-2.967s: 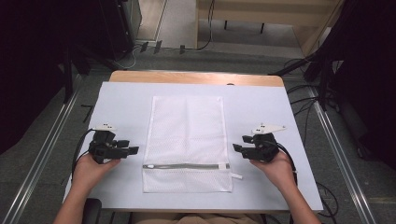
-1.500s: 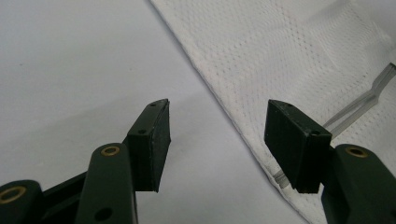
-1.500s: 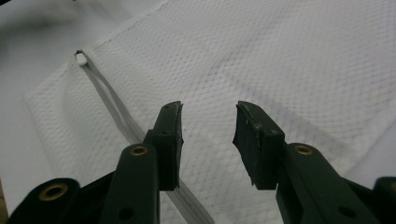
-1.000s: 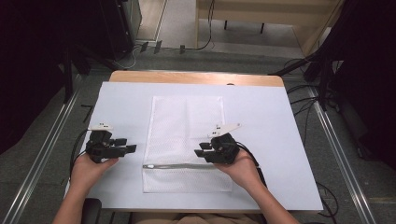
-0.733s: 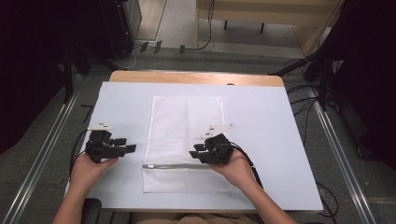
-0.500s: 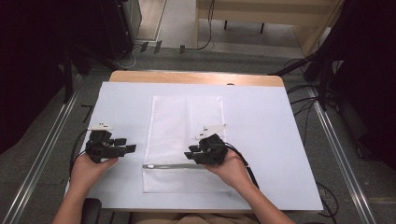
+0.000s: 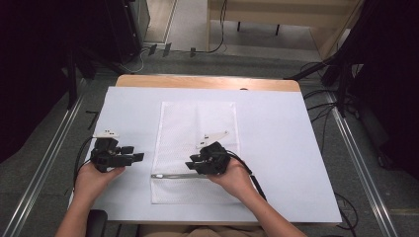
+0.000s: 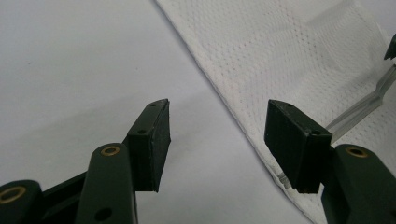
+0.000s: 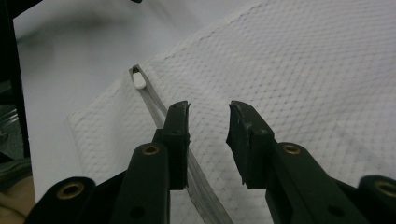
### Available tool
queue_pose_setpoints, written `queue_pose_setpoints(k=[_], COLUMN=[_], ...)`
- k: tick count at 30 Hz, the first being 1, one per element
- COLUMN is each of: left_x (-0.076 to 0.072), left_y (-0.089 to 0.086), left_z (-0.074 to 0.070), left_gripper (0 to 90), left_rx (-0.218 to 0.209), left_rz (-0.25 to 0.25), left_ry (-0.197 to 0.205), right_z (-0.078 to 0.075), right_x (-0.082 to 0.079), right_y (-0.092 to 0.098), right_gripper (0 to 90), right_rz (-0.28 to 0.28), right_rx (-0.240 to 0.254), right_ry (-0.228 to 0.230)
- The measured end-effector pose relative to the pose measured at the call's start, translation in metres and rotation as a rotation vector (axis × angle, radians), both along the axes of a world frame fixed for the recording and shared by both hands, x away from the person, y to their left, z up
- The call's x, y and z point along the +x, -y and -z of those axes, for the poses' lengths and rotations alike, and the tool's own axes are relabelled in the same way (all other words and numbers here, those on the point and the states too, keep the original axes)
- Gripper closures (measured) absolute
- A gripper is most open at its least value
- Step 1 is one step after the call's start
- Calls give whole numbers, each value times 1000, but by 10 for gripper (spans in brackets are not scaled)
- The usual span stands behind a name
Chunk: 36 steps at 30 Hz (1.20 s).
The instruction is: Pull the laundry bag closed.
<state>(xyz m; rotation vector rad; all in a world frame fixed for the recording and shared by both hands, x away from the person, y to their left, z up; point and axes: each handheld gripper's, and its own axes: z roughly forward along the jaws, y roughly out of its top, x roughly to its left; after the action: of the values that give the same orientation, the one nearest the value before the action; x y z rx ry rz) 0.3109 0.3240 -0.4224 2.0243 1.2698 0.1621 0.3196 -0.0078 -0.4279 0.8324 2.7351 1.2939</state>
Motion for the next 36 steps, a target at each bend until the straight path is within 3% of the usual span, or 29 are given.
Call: queue_pose_setpoints(k=[3,8,36], left_x=[0,1,1], left_y=[0,0,-2], left_z=[0,1,0], left_gripper=[413,412,413], left_rx=[1,-1,0], left_rz=[0,2,1], left_ry=[0,-2,2], right_z=[2,5,17], right_x=[0,0,-6], right_y=[-5,-12,-67], right_gripper=[633,637,780], right_rz=[-5,-13,-96], right_rx=[-6,-2,8], right_ry=[8,3,-56])
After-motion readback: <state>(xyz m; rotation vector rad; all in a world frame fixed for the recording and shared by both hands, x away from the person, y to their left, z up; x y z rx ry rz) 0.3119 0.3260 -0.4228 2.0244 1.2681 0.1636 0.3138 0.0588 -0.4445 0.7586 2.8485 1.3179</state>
